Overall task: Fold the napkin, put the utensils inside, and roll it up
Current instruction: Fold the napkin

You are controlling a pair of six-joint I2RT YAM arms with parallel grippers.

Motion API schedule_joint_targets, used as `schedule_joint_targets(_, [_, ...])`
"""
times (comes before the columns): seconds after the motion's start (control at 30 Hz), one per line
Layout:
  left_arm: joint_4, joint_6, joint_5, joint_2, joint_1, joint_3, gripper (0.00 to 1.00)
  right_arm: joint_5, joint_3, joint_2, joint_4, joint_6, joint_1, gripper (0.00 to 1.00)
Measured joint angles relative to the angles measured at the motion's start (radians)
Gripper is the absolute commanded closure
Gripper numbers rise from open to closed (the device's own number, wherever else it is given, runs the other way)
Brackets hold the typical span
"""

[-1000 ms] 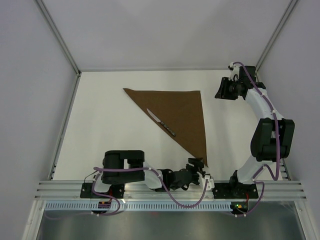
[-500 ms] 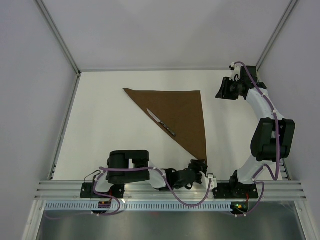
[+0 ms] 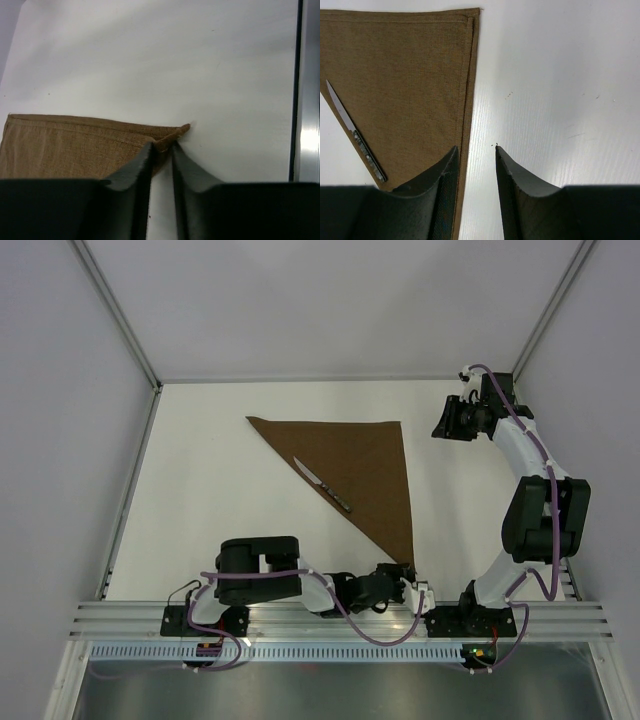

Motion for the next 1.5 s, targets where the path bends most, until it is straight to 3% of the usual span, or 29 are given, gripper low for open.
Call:
schedule_joint_targets(0.07, [-0.02, -0.002, 0.0, 0.0, 0.002, 0.007, 0.87, 0.0, 0.0, 0.0, 0.001, 0.0, 0.0, 0.59])
schedule_joint_targets(0.13, [-0.036, -0.003, 0.001, 0.0, 0.003, 0.016, 0.98, 0.0, 0.0, 0.0, 0.0, 0.0, -0.001, 0.6])
schedule_joint_targets(0.43, [-0.13, -0.051, 0.0, -0.008, 0.023, 0.092, 0.98, 0.0, 0.0, 0.0, 0.0, 0.0, -0.002, 0.6])
schedule_joint_targets(0.7, [-0.335, -0.226, 0.061, -0.123, 0.103, 0.183, 0.98, 0.0, 0.0, 0.0, 0.0, 0.0, -0.002, 0.61])
schedule_joint_targets(1.13, [-0.405, -0.684, 0.282, -0.342, 0.43, 0.112, 0.98, -0.001, 0.0, 0.0, 0.0, 0.0, -0.002, 0.61])
schedule_joint_targets(1.5, [-0.407, -1.011, 0.42, -0.371, 0.795, -0.013, 0.98, -0.008, 0.0, 0.0, 0.0, -0.001, -0.002, 0.62])
